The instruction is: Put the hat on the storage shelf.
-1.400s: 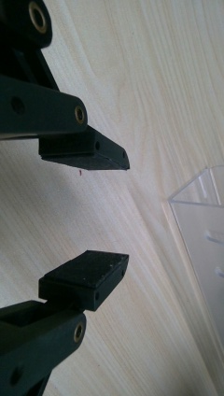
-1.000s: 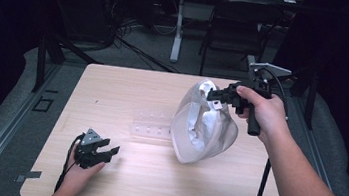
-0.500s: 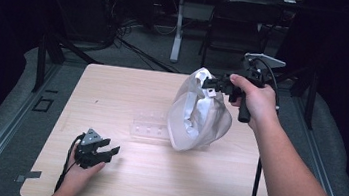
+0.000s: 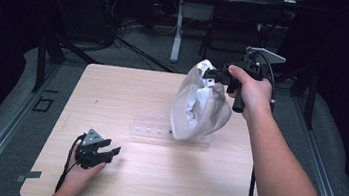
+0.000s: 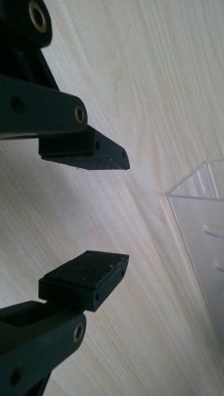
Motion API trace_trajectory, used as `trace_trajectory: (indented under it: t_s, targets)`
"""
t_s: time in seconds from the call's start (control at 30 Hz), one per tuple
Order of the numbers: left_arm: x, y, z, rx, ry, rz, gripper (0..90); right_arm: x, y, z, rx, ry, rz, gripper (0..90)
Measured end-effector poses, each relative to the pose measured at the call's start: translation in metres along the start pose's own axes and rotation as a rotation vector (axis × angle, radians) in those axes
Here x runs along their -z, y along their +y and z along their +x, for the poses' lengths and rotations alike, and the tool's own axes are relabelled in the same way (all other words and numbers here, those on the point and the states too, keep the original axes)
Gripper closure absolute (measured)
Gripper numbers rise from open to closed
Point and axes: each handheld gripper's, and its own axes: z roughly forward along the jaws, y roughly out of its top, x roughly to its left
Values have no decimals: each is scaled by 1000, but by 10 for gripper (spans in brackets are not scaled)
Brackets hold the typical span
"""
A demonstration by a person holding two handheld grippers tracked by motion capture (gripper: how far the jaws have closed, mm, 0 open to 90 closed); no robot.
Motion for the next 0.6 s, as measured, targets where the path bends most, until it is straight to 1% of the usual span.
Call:
trace_trajectory:
  t_s: [0.03, 0.13, 0.2, 0.27, 0.3, 0.33, 0.37, 0.4, 0.43, 0.47, 0.5, 0.53, 0.57, 0.6]
  targets:
    - [0, 0, 0, -3, -5, 9, 479, 0, 1, 0, -1, 2, -4, 814]
    - [0, 1, 0, -6, -15, 7, 482, -2, 2, -1, -1, 3, -19, 814]
    - [-1, 1, -2, 1, -18, -1, 489, -3, 3, -2, -9, 4, -34, 815]
    - [-1, 1, -2, -3, -20, -4, 490, -4, 4, -3, -11, 0, -39, 814]
    - [-1, 3, -5, -10, -21, -4, 490, -5, 4, -4, -14, -14, -48, 815]
    - [-1, 3, -5, -10, -21, -4, 490, -6, 4, -6, -14, -17, -48, 814]
    - [-2, 5, -7, -19, -31, -7, 490, -6, 4, -6, -14, -17, -48, 814]
    - [-2, 6, -10, -19, -36, -11, 489, -7, 4, -8, -22, -16, -60, 814]
    - [-2, 6, -10, -19, -36, -11, 489, -8, 4, -10, -18, -21, -57, 814]
    - [-3, 8, -12, -25, -43, -13, 489, -9, 4, -11, -13, -22, -55, 814]
    - [-4, 14, -19, -37, -51, -3, 488, -9, 4, -11, -15, -18, -51, 814]
    - [-4, 14, -19, -37, -51, -3, 489, -9, 4, -11, -15, -18, -51, 814]
    - [-5, 21, -29, -47, -55, 3, 490, -10, 4, -12, -15, -7, -46, 814]
    - [-6, 26, -33, -55, -69, 18, 489, -10, 4, -12, -15, -13, -50, 814]
